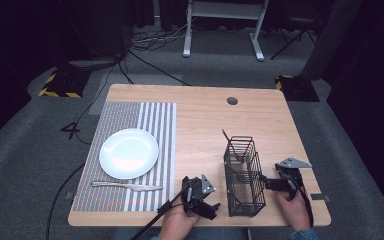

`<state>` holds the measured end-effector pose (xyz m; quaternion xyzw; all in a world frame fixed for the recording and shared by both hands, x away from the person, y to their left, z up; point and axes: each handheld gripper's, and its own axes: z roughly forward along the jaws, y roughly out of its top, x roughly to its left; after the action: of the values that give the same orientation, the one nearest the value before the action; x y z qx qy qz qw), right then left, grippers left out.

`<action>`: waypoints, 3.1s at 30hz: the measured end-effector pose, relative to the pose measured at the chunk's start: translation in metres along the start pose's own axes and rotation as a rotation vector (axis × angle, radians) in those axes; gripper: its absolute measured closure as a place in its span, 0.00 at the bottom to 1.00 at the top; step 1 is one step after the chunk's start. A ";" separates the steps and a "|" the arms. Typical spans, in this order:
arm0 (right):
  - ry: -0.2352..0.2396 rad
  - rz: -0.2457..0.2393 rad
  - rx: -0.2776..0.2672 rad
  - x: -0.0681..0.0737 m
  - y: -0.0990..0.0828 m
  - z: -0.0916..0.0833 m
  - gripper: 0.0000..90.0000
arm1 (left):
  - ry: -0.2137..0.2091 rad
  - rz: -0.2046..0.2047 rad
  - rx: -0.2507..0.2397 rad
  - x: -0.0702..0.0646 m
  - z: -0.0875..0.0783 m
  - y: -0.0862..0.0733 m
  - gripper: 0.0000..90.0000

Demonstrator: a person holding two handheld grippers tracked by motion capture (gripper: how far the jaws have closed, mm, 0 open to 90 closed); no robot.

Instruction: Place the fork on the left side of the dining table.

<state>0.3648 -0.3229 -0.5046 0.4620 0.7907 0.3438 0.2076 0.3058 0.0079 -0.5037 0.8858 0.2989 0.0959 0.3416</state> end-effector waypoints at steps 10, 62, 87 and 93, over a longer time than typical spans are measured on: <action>0.000 0.000 0.000 0.000 0.000 0.000 0.18 | -0.039 -0.042 0.005 0.015 -0.019 0.003 0.26; 0.005 -0.002 -0.002 0.000 0.000 0.001 0.18 | -0.070 -0.090 -0.295 0.092 -0.084 0.105 0.36; 0.008 -0.005 -0.001 -0.001 0.000 0.000 0.18 | -0.141 -0.090 -0.261 0.092 -0.050 0.141 0.67; 0.008 -0.005 -0.001 -0.001 0.000 0.000 0.18 | -0.144 -0.077 -0.254 0.088 -0.050 0.148 0.82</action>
<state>0.3650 -0.3236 -0.5047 0.4584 0.7926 0.3456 0.2056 0.4268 0.0009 -0.3712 0.8280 0.2929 0.0562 0.4748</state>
